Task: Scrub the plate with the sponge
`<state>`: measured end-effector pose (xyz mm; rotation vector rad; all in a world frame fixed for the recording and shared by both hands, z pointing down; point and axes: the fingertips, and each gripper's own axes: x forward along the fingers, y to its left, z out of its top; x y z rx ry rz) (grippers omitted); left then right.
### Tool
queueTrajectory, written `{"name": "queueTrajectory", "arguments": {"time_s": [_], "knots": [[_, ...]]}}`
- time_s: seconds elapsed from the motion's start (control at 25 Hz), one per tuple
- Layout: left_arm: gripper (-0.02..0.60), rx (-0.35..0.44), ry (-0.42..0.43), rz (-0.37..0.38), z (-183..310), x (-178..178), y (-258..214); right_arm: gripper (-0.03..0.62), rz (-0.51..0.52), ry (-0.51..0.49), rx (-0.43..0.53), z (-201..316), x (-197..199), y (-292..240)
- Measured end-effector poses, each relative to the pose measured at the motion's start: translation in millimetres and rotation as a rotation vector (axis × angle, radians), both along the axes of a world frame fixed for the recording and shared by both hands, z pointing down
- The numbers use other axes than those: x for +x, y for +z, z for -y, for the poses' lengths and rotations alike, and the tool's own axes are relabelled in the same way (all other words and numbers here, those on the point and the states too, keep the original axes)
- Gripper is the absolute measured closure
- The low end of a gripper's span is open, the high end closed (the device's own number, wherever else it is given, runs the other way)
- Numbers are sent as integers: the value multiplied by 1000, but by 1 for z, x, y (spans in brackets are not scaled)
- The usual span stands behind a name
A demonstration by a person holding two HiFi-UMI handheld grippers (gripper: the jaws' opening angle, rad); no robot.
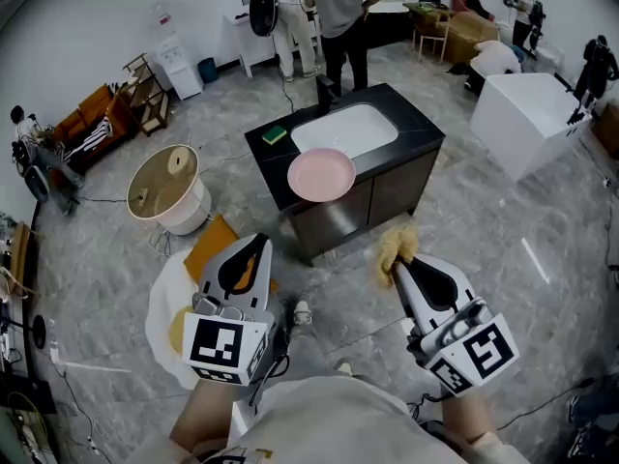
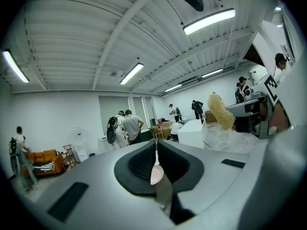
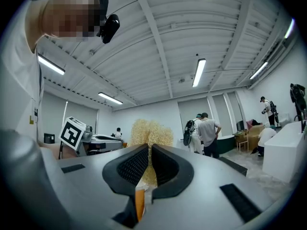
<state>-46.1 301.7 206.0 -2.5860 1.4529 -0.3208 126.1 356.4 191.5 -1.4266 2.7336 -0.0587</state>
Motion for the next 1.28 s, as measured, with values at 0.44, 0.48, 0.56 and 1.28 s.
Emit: {"name": "queueTrajectory", "arguments": {"time_s": [0.44, 0.48, 0.56, 1.28], "knots": [[552, -41, 10, -39, 76, -14, 25, 548, -62, 20, -36, 70, -10, 24], [552, -52, 8, -39, 87, -16, 29, 548, -73, 26, -45, 81, -12, 28], [552, -93, -1, -49, 111, -23, 40, 548, -98, 51, -68, 103, -13, 35], [551, -414, 42, -96, 339, -82, 133, 548, -294, 100, -299, 338, -80, 121]]}}
